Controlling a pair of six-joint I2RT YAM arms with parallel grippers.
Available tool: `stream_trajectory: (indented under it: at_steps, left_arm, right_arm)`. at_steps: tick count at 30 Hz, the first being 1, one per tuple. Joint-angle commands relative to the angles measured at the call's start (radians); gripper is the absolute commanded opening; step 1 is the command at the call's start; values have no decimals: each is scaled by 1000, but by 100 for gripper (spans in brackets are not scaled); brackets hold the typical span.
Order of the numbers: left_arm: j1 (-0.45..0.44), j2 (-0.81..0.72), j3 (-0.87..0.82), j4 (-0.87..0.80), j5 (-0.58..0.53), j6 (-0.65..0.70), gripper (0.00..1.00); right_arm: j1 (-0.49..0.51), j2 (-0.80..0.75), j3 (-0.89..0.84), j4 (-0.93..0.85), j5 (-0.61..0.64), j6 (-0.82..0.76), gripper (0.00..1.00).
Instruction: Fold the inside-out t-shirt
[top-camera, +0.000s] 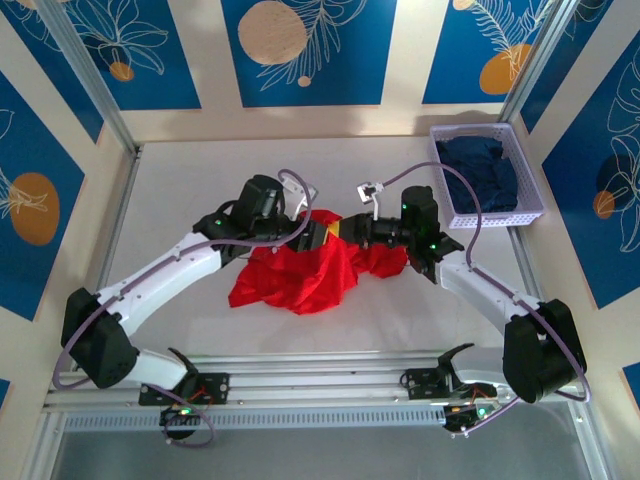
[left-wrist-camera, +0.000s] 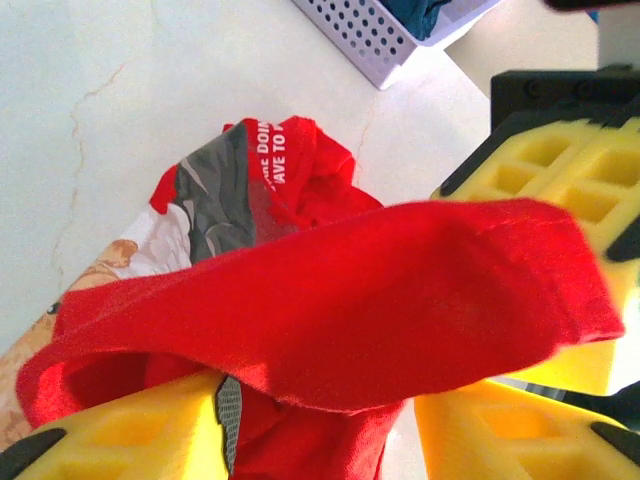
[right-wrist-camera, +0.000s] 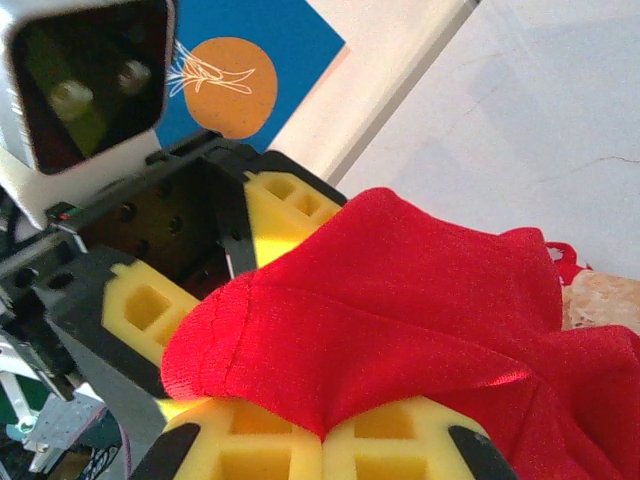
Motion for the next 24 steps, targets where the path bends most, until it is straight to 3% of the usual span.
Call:
stream_trajectory:
  at_steps: [1, 9, 15, 24]
  left_arm:
    - [6, 7, 36, 16, -24, 29, 46]
    - [10, 57, 57, -1, -24, 41, 30]
    - [26, 22, 52, -6, -2, 39, 0]
    - [41, -118, 104, -107, 128, -62, 0]
  right_arm:
    - [0, -17, 33, -30, 7, -30, 0]
    - [-1, -26, 34, -20, 5, -29, 0]
    - [-6, -47, 35, -65, 53, -71, 0]
    - [53, -88, 97, -242, 277, -264, 0]
